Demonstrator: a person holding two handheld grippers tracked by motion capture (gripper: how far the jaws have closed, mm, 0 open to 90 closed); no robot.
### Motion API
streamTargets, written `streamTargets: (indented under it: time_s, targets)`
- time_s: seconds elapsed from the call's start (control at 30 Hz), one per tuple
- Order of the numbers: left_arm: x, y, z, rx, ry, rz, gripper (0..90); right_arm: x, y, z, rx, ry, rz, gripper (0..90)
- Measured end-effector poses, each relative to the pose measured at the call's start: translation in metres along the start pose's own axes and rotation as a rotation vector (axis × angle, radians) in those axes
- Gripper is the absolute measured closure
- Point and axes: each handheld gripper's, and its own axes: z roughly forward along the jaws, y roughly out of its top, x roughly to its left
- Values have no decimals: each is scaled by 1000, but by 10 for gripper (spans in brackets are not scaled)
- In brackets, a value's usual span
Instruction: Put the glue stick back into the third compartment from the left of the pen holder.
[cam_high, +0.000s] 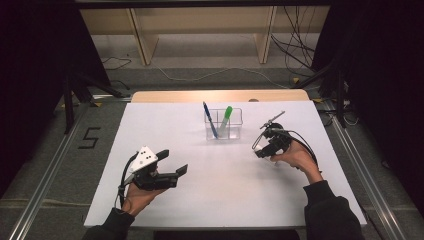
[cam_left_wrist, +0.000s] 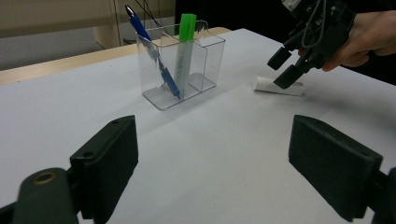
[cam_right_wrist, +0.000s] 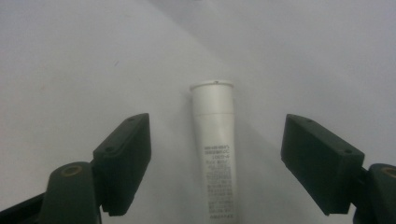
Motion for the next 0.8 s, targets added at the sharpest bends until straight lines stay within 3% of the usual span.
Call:
streamTargets:
  time_s: [0.33, 0.8]
  targets:
    - [1, 0, 0, 5, 2, 3, 155, -1, 4, 6, 38, 4, -10, 295]
    - [-1, 0, 0, 0, -1, 11, 155, 0, 10, 10, 127, 0, -23, 468]
